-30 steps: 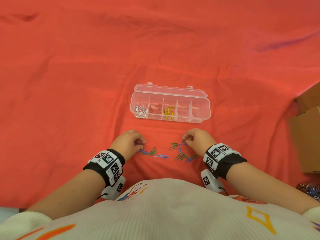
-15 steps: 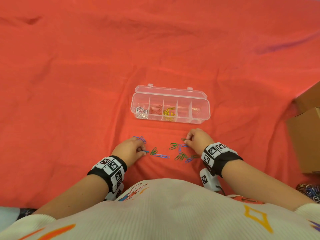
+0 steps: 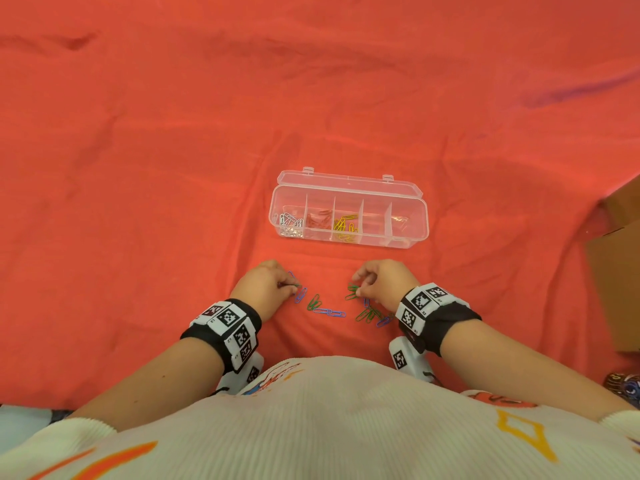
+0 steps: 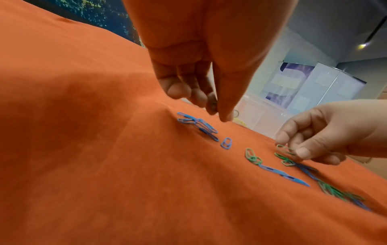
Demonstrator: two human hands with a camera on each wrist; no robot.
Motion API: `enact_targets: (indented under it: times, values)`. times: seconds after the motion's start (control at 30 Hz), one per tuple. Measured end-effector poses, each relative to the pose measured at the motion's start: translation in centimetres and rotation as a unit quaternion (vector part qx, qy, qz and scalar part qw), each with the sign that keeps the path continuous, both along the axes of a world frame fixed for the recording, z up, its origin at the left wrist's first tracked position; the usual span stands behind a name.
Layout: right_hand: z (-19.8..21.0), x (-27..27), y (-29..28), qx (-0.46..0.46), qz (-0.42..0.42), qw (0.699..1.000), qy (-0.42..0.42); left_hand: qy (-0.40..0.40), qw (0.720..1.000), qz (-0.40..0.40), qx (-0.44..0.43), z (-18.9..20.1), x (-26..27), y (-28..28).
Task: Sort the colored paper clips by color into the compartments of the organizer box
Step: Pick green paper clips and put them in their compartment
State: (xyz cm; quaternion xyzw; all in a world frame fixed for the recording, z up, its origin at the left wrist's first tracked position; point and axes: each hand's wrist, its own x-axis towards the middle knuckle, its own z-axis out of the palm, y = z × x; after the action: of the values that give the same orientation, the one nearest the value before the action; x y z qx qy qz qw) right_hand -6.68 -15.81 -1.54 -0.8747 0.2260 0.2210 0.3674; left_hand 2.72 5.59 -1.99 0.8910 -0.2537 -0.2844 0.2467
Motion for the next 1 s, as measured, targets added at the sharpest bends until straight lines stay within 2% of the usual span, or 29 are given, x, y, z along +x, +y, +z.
enact_targets:
  times: [0.17, 0.3, 0.57, 0.83, 1.0]
  values:
    - [-0.3, 0.3, 1.0, -0.046, 0.049, 0.997, 0.037, 0.025, 1.000, -0.007, 0.002, 0.4, -0.6, -1.3]
    - [-0.5, 0.2, 1.3, -0.087, 0.057, 0.994, 0.044, 0.052, 0.998, -0.027, 0.017, 0.5, -1.3, -2.4]
    - [0.1, -0.1, 1.4, -0.085, 0.066, 0.993, 0.053, 0.044, 0.994, -0.027, 0.093, -0.3, -1.8, -3.3]
    - [1.1, 0.4, -0.3, -0.036, -0.016, 0.999, -0.012, 0.042, 0.987, -0.075, 0.135, 0.4, -1.6, -3.9]
    - [2.3, 1.3, -1.6, 0.049, -0.090, 0.994, -0.045, 0.041, 0.982, -0.105, 0.151, 0.7, -1.3, -4.3]
